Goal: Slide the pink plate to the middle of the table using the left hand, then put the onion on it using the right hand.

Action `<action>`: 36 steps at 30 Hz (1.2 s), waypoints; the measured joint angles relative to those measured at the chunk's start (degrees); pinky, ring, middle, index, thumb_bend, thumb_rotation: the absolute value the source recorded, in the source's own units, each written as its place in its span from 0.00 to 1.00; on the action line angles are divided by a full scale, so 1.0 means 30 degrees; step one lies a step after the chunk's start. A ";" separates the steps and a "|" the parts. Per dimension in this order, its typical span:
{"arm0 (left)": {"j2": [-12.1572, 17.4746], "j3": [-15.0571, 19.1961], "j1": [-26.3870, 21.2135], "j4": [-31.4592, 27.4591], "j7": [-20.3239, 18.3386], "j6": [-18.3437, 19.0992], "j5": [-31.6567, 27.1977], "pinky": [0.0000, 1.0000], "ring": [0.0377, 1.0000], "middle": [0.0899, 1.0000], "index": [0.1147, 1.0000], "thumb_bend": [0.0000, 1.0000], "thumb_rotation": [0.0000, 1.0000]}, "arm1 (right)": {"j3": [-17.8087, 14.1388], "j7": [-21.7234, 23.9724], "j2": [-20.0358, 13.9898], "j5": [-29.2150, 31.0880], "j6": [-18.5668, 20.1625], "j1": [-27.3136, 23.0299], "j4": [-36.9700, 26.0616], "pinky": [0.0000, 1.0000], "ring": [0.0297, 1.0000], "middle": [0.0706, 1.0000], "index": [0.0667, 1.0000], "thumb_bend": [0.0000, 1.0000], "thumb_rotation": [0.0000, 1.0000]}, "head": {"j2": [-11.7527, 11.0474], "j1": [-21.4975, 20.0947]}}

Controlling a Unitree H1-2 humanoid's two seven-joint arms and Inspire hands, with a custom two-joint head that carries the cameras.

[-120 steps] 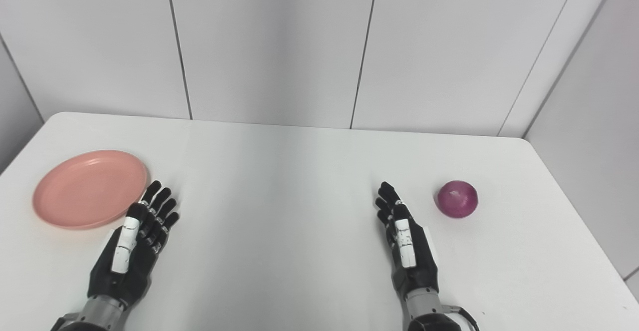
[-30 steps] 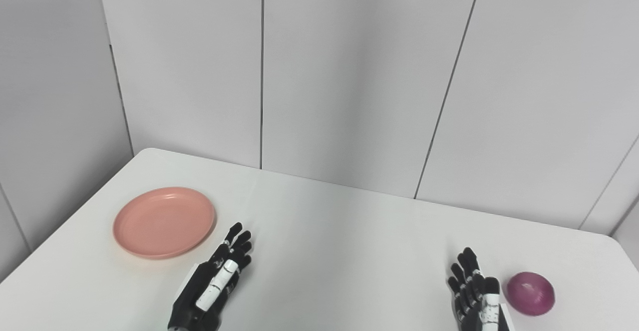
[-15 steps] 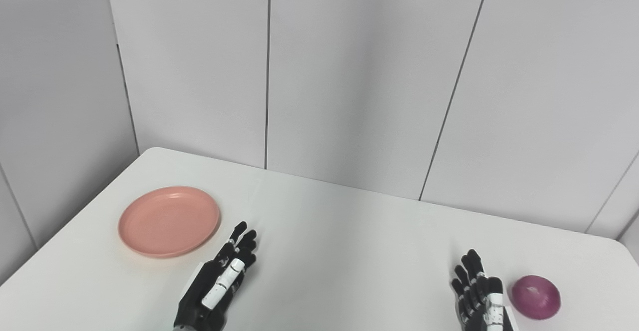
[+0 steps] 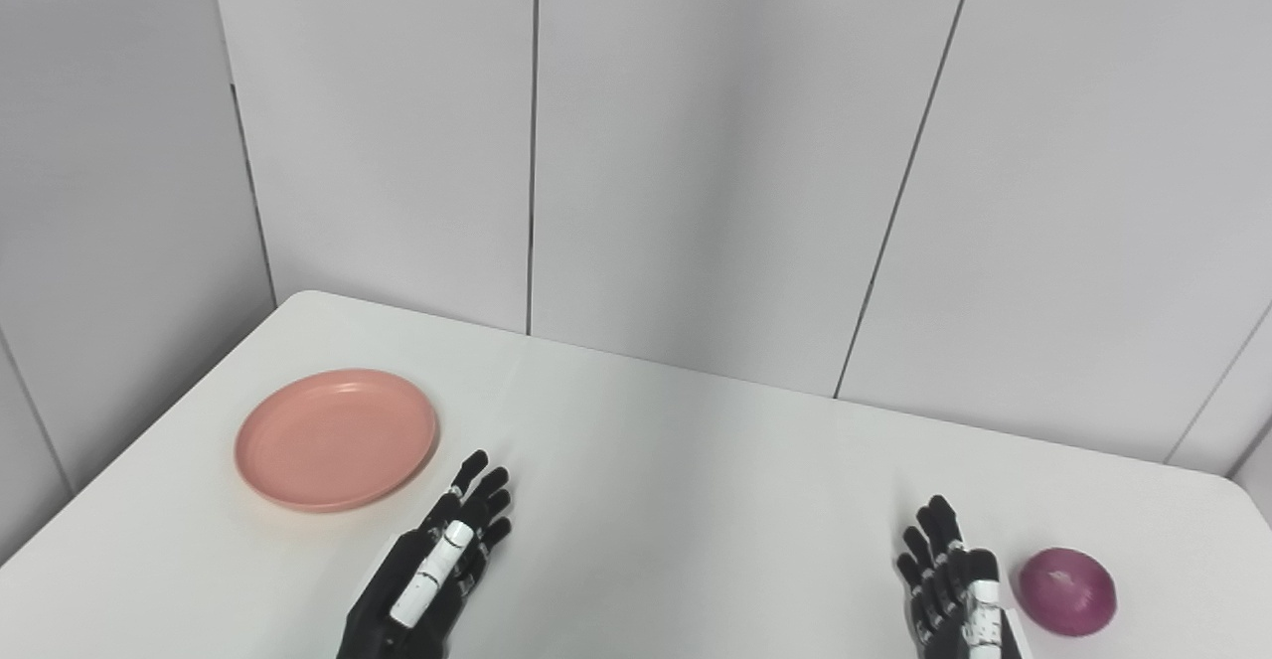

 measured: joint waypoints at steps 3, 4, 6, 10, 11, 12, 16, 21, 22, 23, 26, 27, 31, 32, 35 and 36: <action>0.0095 0.0258 -0.0053 -0.1015 0.0069 0.1815 -0.0663 1.00 1.00 0.97 0.98 0.77 0.66 | -0.0027 0.0000 0.0001 0.0011 0.0001 -0.0001 -0.0013 1.00 1.00 1.00 1.00 0.63 1.00 | 0.0000 0.0000; 0.0116 0.0399 -0.0070 -0.1459 0.0194 0.2523 -0.0838 1.00 1.00 0.97 0.97 0.76 0.68 | -0.0034 0.0000 0.0002 0.0015 0.0001 -0.0001 -0.0014 1.00 1.00 1.00 1.00 0.63 1.00 | 0.0029 0.0000; 0.0169 0.0644 -0.0136 -0.2106 0.0491 0.3732 -0.1131 1.00 0.99 0.95 0.95 0.78 0.71 | -0.0050 0.0000 0.0001 0.0016 0.0001 -0.0001 -0.0015 1.00 1.00 1.00 1.00 0.63 1.00 | 0.0029 0.0000; 0.0757 0.0685 -0.0780 -0.3303 0.0859 0.5061 -0.1128 1.00 1.00 0.97 0.97 0.80 0.80 | -0.0098 0.0002 -0.0001 0.0016 0.0001 0.0000 -0.0014 1.00 1.00 1.00 1.00 0.63 1.00 | 0.0029 0.0030; 0.0966 0.0661 -0.1049 -0.3509 0.0874 0.5152 -0.1127 1.00 1.00 0.97 0.98 0.80 0.81 | -0.0105 0.0002 -0.0001 0.0017 0.0001 0.0000 -0.0014 1.00 1.00 1.00 1.00 0.63 1.00 | 0.0029 0.0030; 0.1257 0.0646 -0.1416 -0.3685 0.0890 0.5158 -0.1132 1.00 1.00 0.98 0.99 0.80 0.83 | -0.0109 0.0003 -0.0001 0.0019 0.0001 0.0000 -0.0014 1.00 1.00 1.00 1.00 0.62 1.00 | 0.0029 0.0030; 0.2458 0.0694 -0.3017 -0.3966 0.0951 0.5158 -0.1334 1.00 0.97 0.97 0.98 0.82 0.84 | -0.0135 0.0004 -0.0001 0.0034 0.0000 -0.0001 -0.0014 1.00 1.00 1.00 1.00 0.62 1.00 | 0.0059 0.0000; 0.3767 0.1088 -0.4726 -0.3203 0.1004 0.5158 -0.1747 0.99 0.95 0.97 0.97 0.82 0.84 | -0.0143 0.0009 -0.0004 0.0046 0.0000 -0.0006 -0.0013 1.00 1.00 1.00 1.00 0.62 1.00 | 0.0088 0.0000; 0.4068 0.1185 -0.4985 -0.2997 0.0982 0.5158 -0.1843 0.98 0.95 0.97 0.96 0.83 0.84 | -0.0140 0.0010 -0.0002 0.0046 0.0000 -0.0010 -0.0014 1.00 1.00 1.00 1.00 0.62 1.00 | 0.0088 0.0000; 0.4335 0.1318 -0.5237 -0.2784 0.0862 0.5157 -0.1936 0.97 0.94 0.96 0.95 0.84 0.83 | -0.0141 0.0009 -0.0003 0.0045 0.0000 -0.0011 -0.0014 1.00 1.00 1.00 1.00 0.62 1.00 | 0.0059 0.0029; 0.5210 0.1856 -0.6035 -0.1867 0.0473 0.5154 -0.1962 0.94 0.91 0.92 0.91 0.85 0.83 | -0.0146 0.0008 -0.0013 0.0042 0.0000 -0.0011 -0.0014 1.00 1.00 1.00 1.00 0.62 1.00 | 0.0000 0.0000; 0.5473 0.1975 -0.6251 -0.1590 0.0358 0.5151 -0.1958 0.93 0.90 0.91 0.90 0.85 0.84 | -0.0145 0.0009 -0.0019 0.0037 0.0001 -0.0010 -0.0014 1.00 1.00 1.00 1.00 0.62 1.00 | -0.0029 -0.0029; 0.6697 0.2275 -0.7220 -0.0369 -0.0439 0.4741 -0.1866 0.81 0.82 0.84 0.85 0.88 0.89 | -0.0145 0.0009 -0.0032 0.0016 0.0001 -0.0011 -0.0013 1.00 1.00 1.00 1.00 0.61 1.00 | -0.0088 -0.0058; 0.6890 0.2383 -0.7410 0.0002 -0.0693 0.4480 -0.1861 0.80 0.81 0.83 0.85 0.89 0.90 | -0.0148 0.0009 -0.0035 0.0014 0.0000 -0.0011 -0.0012 1.00 1.00 1.00 1.00 0.61 1.00 | -0.0088 -0.0058; 0.7577 0.2620 -0.7967 0.1678 -0.1514 0.3418 -0.1809 0.77 0.78 0.80 0.84 0.91 0.93 | -0.0146 0.0009 -0.0034 0.0014 0.0000 -0.0014 -0.0011 1.00 1.00 1.00 1.00 0.62 1.00 | -0.0117 -0.0088; 0.7861 0.2706 -0.8147 0.2336 -0.1789 0.2994 -0.1775 0.75 0.77 0.80 0.84 0.91 0.93 | -0.0143 0.0009 -0.0033 0.0010 0.0001 -0.0019 -0.0011 1.00 1.00 1.00 1.00 0.62 1.00 | -0.0117 -0.0059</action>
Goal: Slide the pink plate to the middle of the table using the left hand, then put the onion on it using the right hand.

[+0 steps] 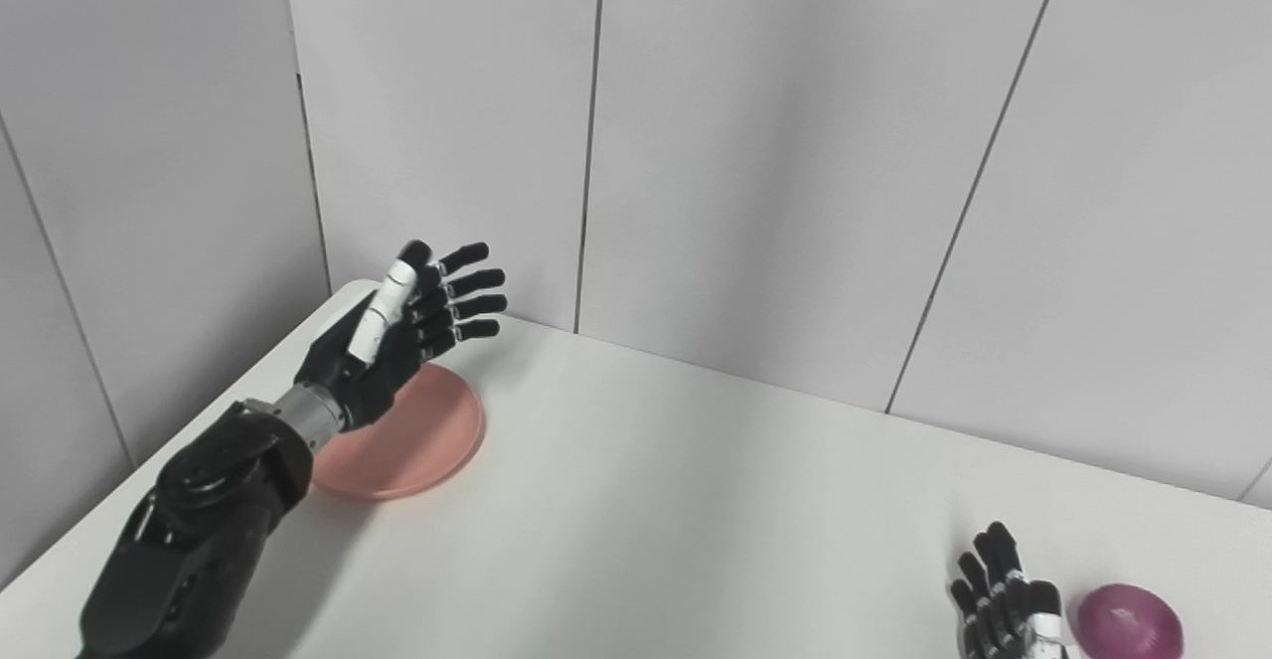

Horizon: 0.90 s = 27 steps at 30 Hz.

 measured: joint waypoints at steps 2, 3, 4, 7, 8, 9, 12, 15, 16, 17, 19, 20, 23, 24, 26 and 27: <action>0.0509 0.0236 -0.0325 0.1022 -0.0366 -0.0552 0.0141 0.73 0.76 0.79 0.84 0.90 0.92 | -0.0006 0.0000 -0.0003 -0.0004 0.0000 -0.0004 0.0000 1.00 1.00 1.00 1.00 0.62 1.00 | -0.0029 -0.0029; 0.0777 0.0352 -0.0527 0.1648 -0.0671 -0.0786 0.0149 0.72 0.76 0.79 0.84 0.90 0.91 | -0.0009 0.0000 -0.0014 -0.0006 0.0000 -0.0005 0.0000 1.00 1.00 1.00 1.00 0.62 1.00 | -0.0029 -0.0029; 0.1021 0.0444 -0.0751 0.2368 -0.0929 -0.1152 0.0170 0.73 0.75 0.77 0.82 0.90 0.90 | -0.0010 0.0001 -0.0036 -0.0005 0.0000 -0.0007 0.0005 1.00 1.00 1.00 1.00 0.61 1.00 | -0.0029 -0.0058; 0.1607 0.0773 -0.1448 0.4456 -0.1480 -0.2264 0.0279 0.71 0.73 0.73 0.77 0.92 0.87 | -0.0017 0.0003 -0.0049 -0.0004 0.0000 -0.0014 0.0019 1.00 1.00 1.00 1.00 0.61 1.00 | -0.0059 -0.0088; 0.1804 0.0956 -0.1682 0.5245 -0.1556 -0.2737 0.0311 0.70 0.73 0.73 0.76 0.92 0.87 | -0.0016 0.0003 -0.0047 -0.0004 0.0000 -0.0019 0.0019 1.00 1.00 1.00 1.00 0.60 1.00 | -0.0059 -0.0088; 0.1924 0.1141 -0.1905 0.5844 -0.1584 -0.2983 0.0315 0.70 0.73 0.72 0.76 0.93 0.86 | -0.0017 0.0002 -0.0051 -0.0005 0.0000 -0.0018 0.0019 1.00 1.00 1.00 1.00 0.60 1.00 | -0.0030 -0.0059; 0.2041 0.1710 -0.2533 0.7785 -0.1558 -0.4094 0.0332 0.65 0.68 0.69 0.73 0.92 0.85 | -0.0024 0.0003 -0.0102 -0.0010 0.0000 -0.0018 0.0025 1.00 1.00 1.00 1.00 0.61 1.00 | -0.0029 -0.0058; 0.2037 0.2127 -0.3024 0.9563 -0.1418 -0.5394 0.0533 0.61 0.65 0.65 0.69 0.91 0.86 | -0.0021 0.0003 -0.0112 -0.0014 0.0000 -0.0020 0.0028 1.00 1.00 1.00 1.00 0.61 1.00 | -0.0029 -0.0029; 0.2037 0.2231 -0.3208 1.0177 -0.1305 -0.5877 0.0692 0.62 0.65 0.65 0.69 0.90 0.87 | -0.0023 0.0003 -0.0112 -0.0013 0.0000 -0.0020 0.0029 1.00 1.00 1.00 1.00 0.61 1.00 | 0.0000 -0.0058; 0.2038 0.2359 -0.3402 1.0828 -0.1169 -0.6346 0.0754 0.63 0.65 0.66 0.69 0.89 0.87 | -0.0020 0.0003 -0.0112 -0.0013 0.0000 -0.0020 0.0028 1.00 1.00 1.00 1.00 0.61 1.00 | 0.0000 -0.0058; 0.2056 0.2537 -0.3785 1.1918 -0.0923 -0.7134 0.0821 0.64 0.66 0.66 0.71 0.89 0.89 | -0.0023 0.0002 -0.0119 -0.0013 0.0000 -0.0019 0.0028 1.00 1.00 1.00 1.00 0.61 1.00 | 0.0029 -0.0058; 0.2081 0.2604 -0.3954 1.2539 -0.0835 -0.7452 0.0827 0.65 0.66 0.66 0.71 0.90 0.90 | -0.0023 0.0002 -0.0122 -0.0014 0.0000 -0.0019 0.0028 1.00 1.00 1.00 1.00 0.61 1.00 | 0.0029 -0.0058; 0.2376 0.2678 -0.4499 1.4380 -0.0835 -0.8628 0.1077 0.64 0.68 0.68 0.73 0.91 0.89 | -0.0020 0.0002 -0.0120 -0.0015 0.0000 -0.0019 0.0028 1.00 1.00 1.00 1.00 0.60 1.00 | 0.0029 -0.0058; 0.2562 0.2737 -0.4710 1.5218 -0.0845 -0.8984 0.1085 0.64 0.68 0.68 0.73 0.90 0.89 | -0.0019 0.0003 -0.0122 -0.0015 0.0000 -0.0019 0.0028 1.00 1.00 1.00 1.00 0.60 1.00 | 0.0029 -0.0087; 0.2829 0.2904 -0.4975 1.6110 -0.0838 -0.9481 0.1084 0.65 0.68 0.68 0.73 0.90 0.88 | -0.0021 0.0003 -0.0134 -0.0014 0.0000 -0.0014 0.0027 1.00 1.00 1.00 1.00 0.60 1.00 | 0.0058 -0.0117; 0.2914 0.2943 -0.5048 1.6360 -0.0839 -0.9635 0.1082 0.65 0.68 0.68 0.73 0.89 0.88 | -0.0021 0.0002 -0.0146 -0.0015 0.0000 -0.0008 0.0027 1.00 1.00 1.00 1.00 0.61 1.00 | 0.0059 -0.0117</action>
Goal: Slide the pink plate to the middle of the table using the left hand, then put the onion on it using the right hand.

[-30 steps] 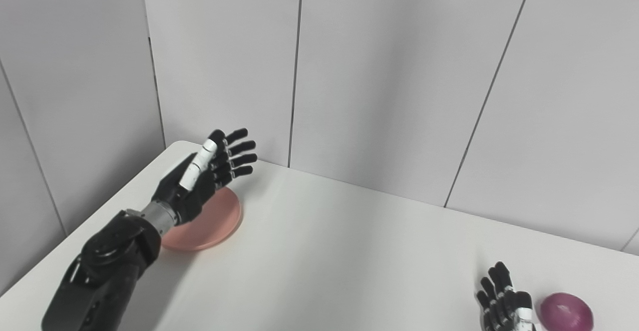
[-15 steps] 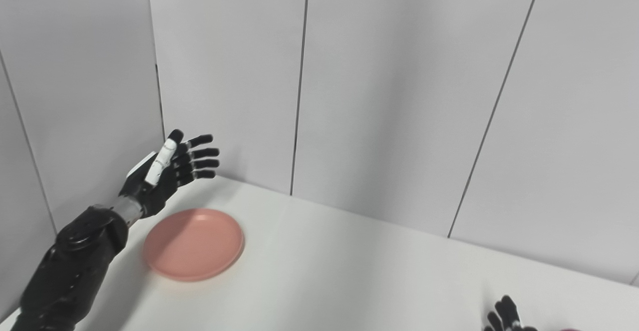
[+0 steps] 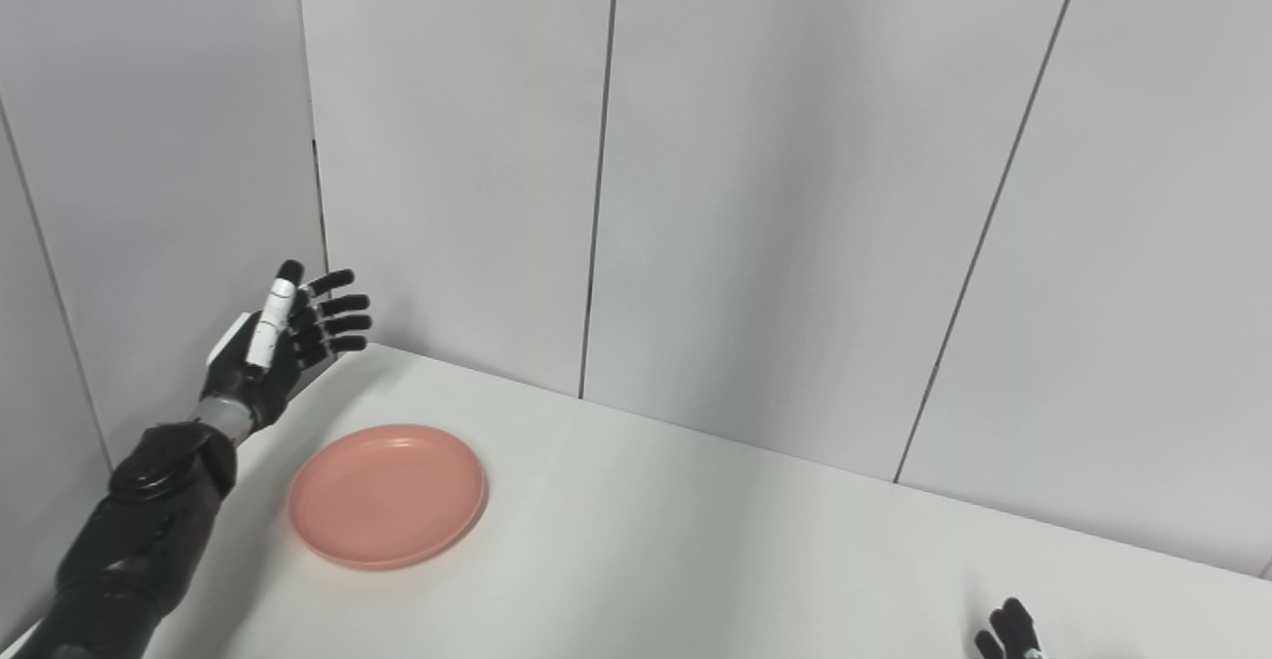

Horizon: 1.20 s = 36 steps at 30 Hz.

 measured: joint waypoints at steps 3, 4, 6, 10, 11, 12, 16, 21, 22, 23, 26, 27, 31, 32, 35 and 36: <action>0.0381 0.0098 -0.0510 0.1777 0.0014 -0.0788 0.0014 0.66 0.68 0.68 0.73 0.88 0.86 | -0.0004 0.0000 -0.0033 -0.0009 0.0000 0.0013 0.0005 1.00 1.00 1.00 1.00 0.61 1.00 | 0.0058 -0.0058; 0.0465 0.0189 -0.0669 0.2353 0.0023 -0.0890 0.0007 0.66 0.68 0.68 0.73 0.87 0.85 | -0.0004 0.0000 -0.0035 -0.0009 0.0000 0.0019 0.0006 1.00 1.00 1.00 1.00 0.61 1.00 | 0.0059 -0.0059; 0.0513 0.0341 -0.0836 0.3226 0.0024 -0.1266 -0.0021 0.65 0.66 0.66 0.72 0.87 0.83 | -0.0004 0.0000 -0.0042 -0.0008 0.0000 0.0044 0.0004 1.00 1.00 1.00 1.00 0.62 1.00 | 0.0146 -0.0088; 0.0514 0.0417 -0.0979 0.4508 -0.0012 -0.1501 -0.0026 0.62 0.64 0.66 0.73 0.86 0.83 | -0.0004 0.0000 -0.0048 -0.0008 0.0001 0.0049 -0.0011 1.00 1.00 1.00 1.00 0.63 1.00 | 0.0381 -0.0088; 0.0517 0.0418 -0.0994 0.4847 -0.0024 -0.1525 -0.0023 0.63 0.65 0.66 0.72 0.85 0.83 | -0.0002 0.0000 -0.0048 -0.0008 0.0001 0.0053 -0.0023 1.00 1.00 1.00 1.00 0.62 1.00 | 0.0381 -0.0088; 0.0517 0.0415 -0.0993 0.5109 -0.0029 -0.1538 -0.0023 0.63 0.66 0.66 0.72 0.84 0.84 | -0.0002 0.0000 -0.0048 -0.0007 0.0001 0.0062 -0.0035 1.00 1.00 1.00 1.00 0.62 1.00 | 0.0381 -0.0088; 0.0528 0.0370 -0.0979 0.5865 -0.0044 -0.1623 0.0006 0.63 0.67 0.69 0.73 0.84 0.87 | 0.0000 0.0000 -0.0063 -0.0006 0.0002 0.0101 -0.0082 1.00 1.00 1.00 1.00 0.62 1.00 | 0.0527 -0.0146; 0.0538 0.0338 -0.0873 0.6123 -0.0481 -0.1633 -0.0001 0.65 0.68 0.69 0.75 0.85 0.85 | 0.0001 0.0001 -0.0083 0.0006 0.0003 0.0129 -0.0108 1.00 1.00 1.00 1.00 0.61 1.00 | 0.0674 -0.0264; 0.0538 0.0330 -0.0832 0.6198 -0.0608 -0.1639 -0.0007 0.65 0.68 0.69 0.75 0.85 0.85 | 0.0001 0.0004 -0.0083 0.0011 0.0003 0.0129 -0.0111 1.00 1.00 1.00 1.00 0.61 1.00 | 0.0674 -0.0264; 0.0536 0.0312 -0.0780 0.6306 -0.0710 -0.1649 -0.0003 0.65 0.68 0.69 0.75 0.85 0.85 | 0.0002 0.0016 -0.0083 0.0015 0.0003 0.0129 -0.0117 1.00 1.00 1.00 1.00 0.62 1.00 | 0.0732 -0.0293; 0.0509 0.0263 -0.0525 0.6613 -0.0762 -0.1681 0.0004 0.66 0.69 0.70 0.76 0.87 0.83 | 0.0009 0.0023 -0.0082 0.0019 0.0003 0.0143 -0.0153 1.00 1.00 1.00 1.00 0.63 1.00 | 0.0820 -0.0322; 0.0457 0.0277 -0.0301 0.6614 -0.0810 -0.1731 -0.0012 0.66 0.69 0.69 0.76 0.88 0.83 | 0.0010 0.0023 -0.0083 0.0013 0.0003 0.0158 -0.0180 1.00 1.00 1.00 1.00 0.64 1.00 | 0.0849 -0.0351; 0.0306 0.0276 -0.0172 0.6583 -0.0967 -0.2113 -0.0015 0.65 0.67 0.68 0.76 0.90 0.84 | 0.0013 0.0022 -0.0138 0.0004 0.0004 0.0232 -0.0231 1.00 1.00 1.00 1.00 0.64 1.00 | 0.0908 -0.0469; 0.0288 0.0258 -0.0171 0.6583 -0.0967 -0.2120 -0.0010 0.65 0.67 0.67 0.76 0.90 0.84 | 0.0013 0.0023 -0.0140 0.0006 0.0004 0.0235 -0.0232 1.00 1.00 1.00 1.00 0.64 1.00 | 0.0908 -0.0469; 0.0205 0.0122 -0.0158 0.6522 -0.0968 -0.2166 0.0015 0.66 0.68 0.69 0.76 0.83 0.89 | 0.0011 0.0022 -0.0132 0.0014 0.0005 0.0250 -0.0271 1.00 1.00 1.00 1.00 0.64 1.00 | 0.0966 -0.0498; 0.0166 0.0077 -0.0143 0.6463 -0.0973 -0.2171 0.0014 0.66 0.68 0.69 0.76 0.83 0.89 | 0.0011 0.0022 -0.0130 0.0015 0.0005 0.0257 -0.0287 1.00 1.00 1.00 1.00 0.64 1.00 | 0.0967 -0.0498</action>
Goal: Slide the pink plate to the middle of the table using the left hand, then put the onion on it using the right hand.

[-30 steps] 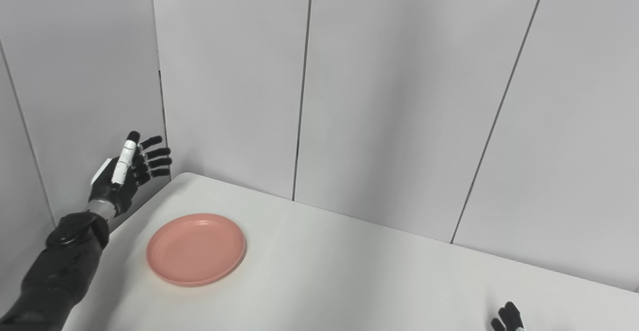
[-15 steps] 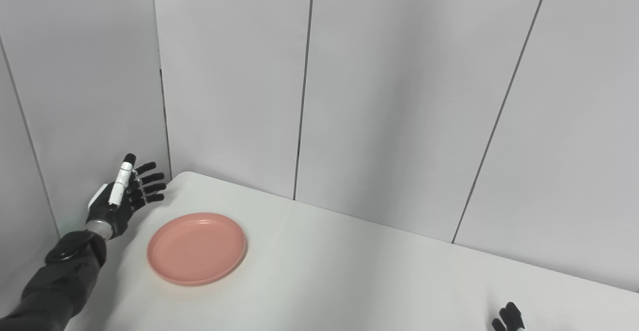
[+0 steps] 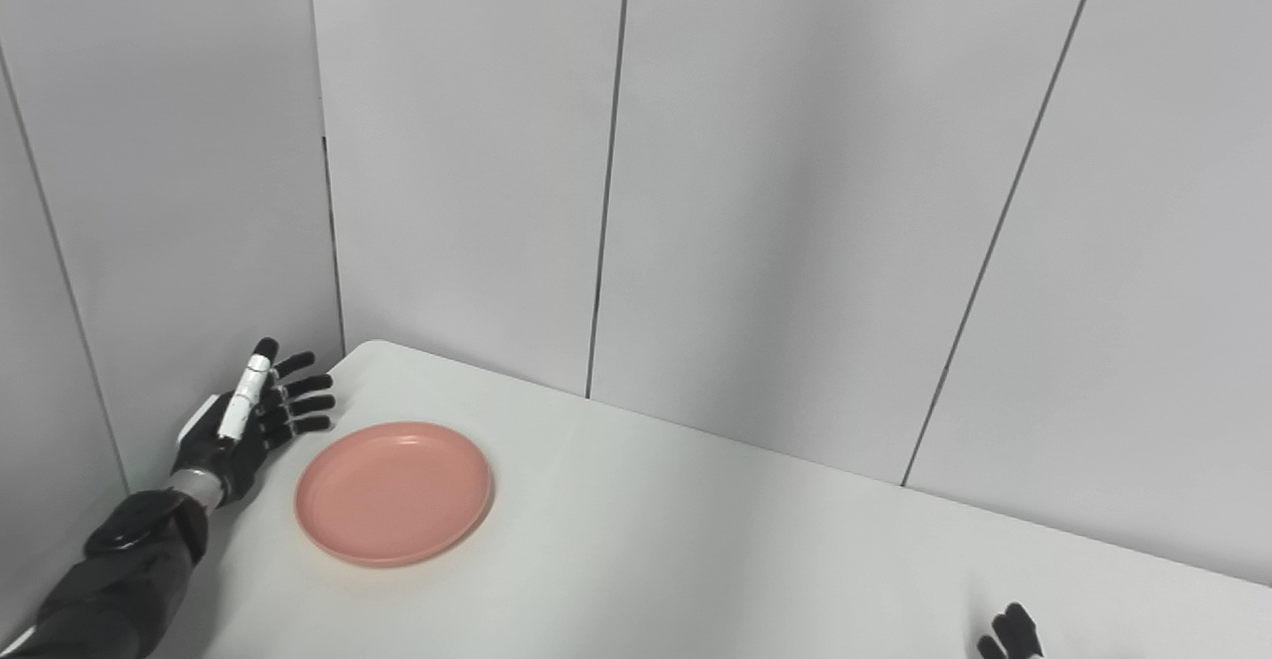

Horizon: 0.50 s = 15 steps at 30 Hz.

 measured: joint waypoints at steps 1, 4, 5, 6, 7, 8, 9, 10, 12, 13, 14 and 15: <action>-0.0049 -0.0071 0.0030 -0.0068 -0.0026 -0.0001 0.0005 0.66 0.68 0.69 0.77 0.83 0.89 | 0.0001 0.0000 0.0005 0.0000 0.0000 0.0004 -0.0011 1.00 1.00 1.00 1.00 0.64 1.00 | 0.0000 -0.0029; -0.0256 -0.0401 0.0197 -0.0455 -0.0148 -0.0002 0.0018 0.67 0.69 0.69 0.78 0.83 0.87 | 0.0004 0.0000 0.0011 -0.0002 0.0000 0.0014 -0.0038 1.00 1.00 1.00 1.00 0.64 1.00 | 0.0029 -0.0029; -0.0351 -0.0495 0.0243 -0.0541 -0.0156 -0.0025 0.0016 0.68 0.70 0.70 0.78 0.83 0.86 | 0.0006 -0.0002 0.0011 -0.0005 0.0000 0.0015 -0.0041 1.00 1.00 1.00 1.00 0.65 1.00 | 0.0058 -0.0087; -0.0474 -0.0594 0.0287 -0.0601 -0.0167 -0.0109 0.0013 0.68 0.70 0.70 0.78 0.82 0.86 | 0.0009 -0.0002 0.0011 -0.0006 0.0000 0.0015 -0.0042 1.00 1.00 1.00 1.00 0.65 1.00 | 0.0059 -0.0088; -0.0566 -0.0653 0.0322 -0.0646 -0.0191 -0.0209 0.0008 0.69 0.70 0.70 0.78 0.82 0.85 | 0.0014 -0.0002 0.0011 -0.0007 0.0000 0.0014 -0.0045 1.00 1.00 1.00 1.00 0.66 1.00 | 0.0088 -0.0117; -0.0643 -0.0699 0.0361 -0.0739 -0.0222 -0.0275 0.0002 0.68 0.70 0.70 0.77 0.83 0.83 | 0.0017 -0.0002 0.0011 -0.0008 0.0000 0.0015 -0.0050 1.00 1.00 1.00 1.00 0.66 1.00 | 0.0088 -0.0117; -0.0733 -0.0727 0.0427 -0.0921 -0.0290 -0.0276 -0.0004 0.67 0.70 0.70 0.77 0.83 0.83 | 0.0022 -0.0002 0.0011 -0.0008 0.0000 0.0015 -0.0052 1.00 1.00 1.00 1.00 0.67 1.00 | 0.0088 -0.0117; -0.0828 -0.0747 0.0485 -0.1082 -0.0299 -0.0263 -0.0004 0.67 0.69 0.70 0.77 0.83 0.83 | 0.0021 -0.0003 0.0011 -0.0008 0.0000 0.0017 -0.0056 1.00 1.00 1.00 1.00 0.67 1.00 | 0.0146 -0.0117; -0.1097 -0.0780 0.0536 -0.1317 -0.0297 -0.0251 -0.0013 0.68 0.70 0.70 0.79 0.83 0.84 | 0.0018 -0.0002 0.0010 -0.0008 0.0001 0.0024 -0.0062 1.00 1.00 1.00 1.00 0.67 1.00 | 0.0146 -0.0117; -0.1236 -0.0832 0.0551 -0.1471 -0.0310 -0.0201 -0.0010 0.69 0.71 0.72 0.80 0.84 0.85 | 0.0018 -0.0002 0.0011 -0.0008 0.0001 0.0023 -0.0062 1.00 1.00 1.00 1.00 0.68 1.00 | 0.0146 -0.0146; -0.1347 -0.0872 0.0575 -0.1617 -0.0323 -0.0155 -0.0010 0.70 0.72 0.72 0.80 0.85 0.84 | 0.0018 -0.0003 0.0011 -0.0007 0.0001 0.0024 -0.0062 1.00 1.00 1.00 1.00 0.68 1.00 | 0.0146 -0.0146; -0.1463 -0.0913 0.0600 -0.1736 -0.0370 -0.0148 -0.0010 0.72 0.72 0.72 0.81 0.87 0.84 | 0.0018 -0.0002 0.0013 -0.0007 0.0001 0.0024 -0.0066 1.00 1.00 1.00 1.00 0.68 1.00 | 0.0204 -0.0204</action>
